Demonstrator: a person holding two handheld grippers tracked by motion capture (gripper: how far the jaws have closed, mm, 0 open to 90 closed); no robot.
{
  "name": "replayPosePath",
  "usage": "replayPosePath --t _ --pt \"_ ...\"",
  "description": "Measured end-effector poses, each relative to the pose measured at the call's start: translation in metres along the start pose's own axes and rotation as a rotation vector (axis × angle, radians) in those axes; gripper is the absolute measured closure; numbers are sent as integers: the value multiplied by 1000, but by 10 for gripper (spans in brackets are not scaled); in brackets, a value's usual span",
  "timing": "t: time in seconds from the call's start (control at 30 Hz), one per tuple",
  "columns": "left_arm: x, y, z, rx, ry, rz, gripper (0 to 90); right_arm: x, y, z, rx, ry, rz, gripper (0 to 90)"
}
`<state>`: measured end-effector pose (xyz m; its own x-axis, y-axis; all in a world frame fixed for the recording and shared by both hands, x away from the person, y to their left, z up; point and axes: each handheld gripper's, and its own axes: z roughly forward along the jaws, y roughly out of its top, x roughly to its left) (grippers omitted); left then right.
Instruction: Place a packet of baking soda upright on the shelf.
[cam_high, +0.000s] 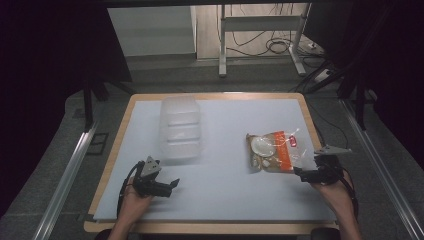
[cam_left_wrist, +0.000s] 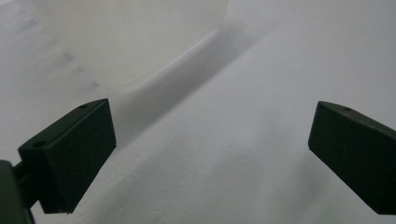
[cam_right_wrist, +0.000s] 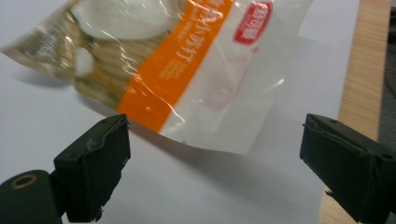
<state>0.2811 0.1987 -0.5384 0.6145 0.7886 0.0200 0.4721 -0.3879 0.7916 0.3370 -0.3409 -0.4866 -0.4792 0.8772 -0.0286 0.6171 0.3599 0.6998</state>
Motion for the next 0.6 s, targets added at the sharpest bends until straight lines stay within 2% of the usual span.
replayPosePath --t 0.07,0.13,0.17,0.2,0.23,0.3,0.33,0.37,0.5,0.6 --pt "-1 0 1 3 2 4 9 -4 1 2 -15 29 48 95" --pt "-1 0 1 4 3 5 9 -5 2 2 -19 29 50 106" --pt "-1 0 1 4 4 6 9 -8 6 2 -32 53 69 158" --pt "-1 0 1 4 4 6 10 -9 7 2 -36 63 77 173" --pt "-1 0 1 5 5 7 10 -9 7 2 -36 63 77 173" --pt "-1 0 1 4 6 7 10 -11 11 2 -43 80 81 245" --pt "-1 0 0 0 7 5 9 -13 14 3 -42 84 110 247" --pt "-1 0 0 -1 9 5 9 -14 16 4 -37 87 132 247" --pt "-1 0 0 0 11 5 10 -18 20 11 -8 75 153 251" --pt "-1 0 0 1 12 6 10 -21 23 17 17 89 175 259"
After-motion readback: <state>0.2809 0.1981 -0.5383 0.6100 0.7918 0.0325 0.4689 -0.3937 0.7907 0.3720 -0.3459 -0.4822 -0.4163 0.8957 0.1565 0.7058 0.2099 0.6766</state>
